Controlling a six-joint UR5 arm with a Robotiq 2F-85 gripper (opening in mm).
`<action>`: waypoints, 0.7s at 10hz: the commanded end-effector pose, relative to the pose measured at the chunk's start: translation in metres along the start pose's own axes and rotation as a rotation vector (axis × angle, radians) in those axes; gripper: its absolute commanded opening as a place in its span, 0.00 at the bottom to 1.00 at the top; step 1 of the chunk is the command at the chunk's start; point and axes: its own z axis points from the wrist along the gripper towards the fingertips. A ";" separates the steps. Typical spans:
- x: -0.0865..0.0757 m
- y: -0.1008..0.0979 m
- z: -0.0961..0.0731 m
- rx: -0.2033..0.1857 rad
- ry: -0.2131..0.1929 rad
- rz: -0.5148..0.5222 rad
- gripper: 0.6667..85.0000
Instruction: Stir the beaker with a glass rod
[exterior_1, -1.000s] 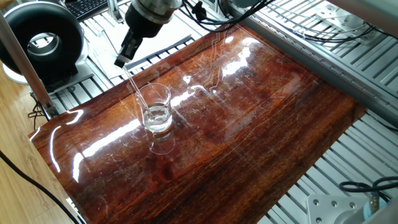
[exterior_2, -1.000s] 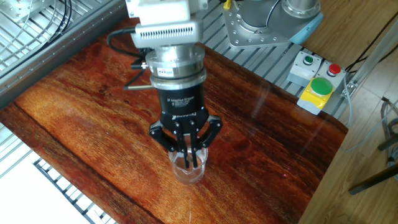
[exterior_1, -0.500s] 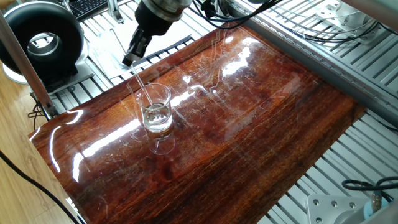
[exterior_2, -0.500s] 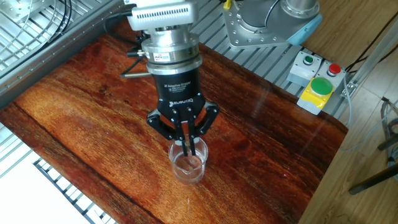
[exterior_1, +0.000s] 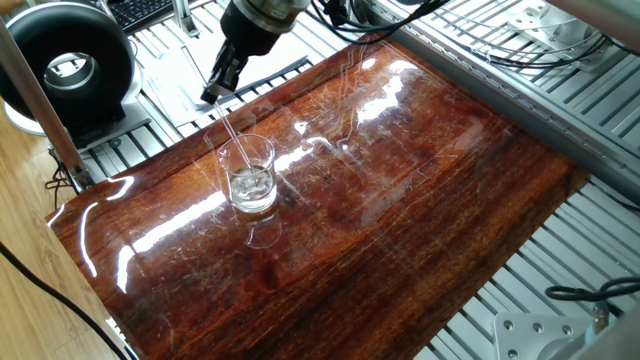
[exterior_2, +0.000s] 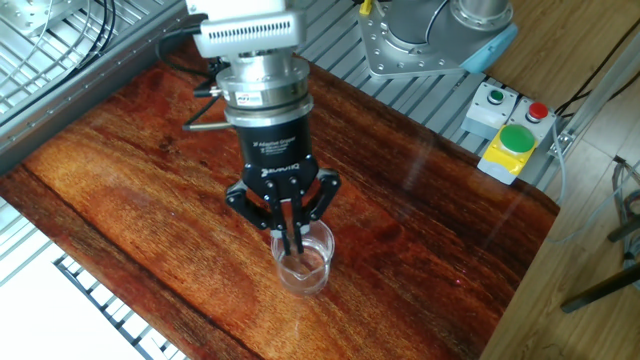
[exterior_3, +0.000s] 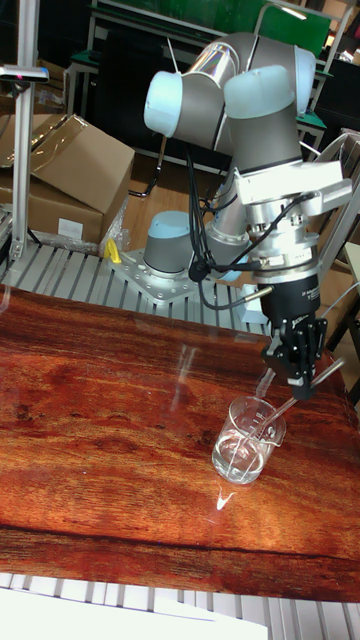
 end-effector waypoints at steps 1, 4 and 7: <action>-0.004 -0.012 0.005 0.014 0.012 -0.017 0.00; -0.016 -0.008 0.021 0.012 -0.009 0.041 0.00; -0.019 0.004 0.019 0.022 0.007 0.094 0.00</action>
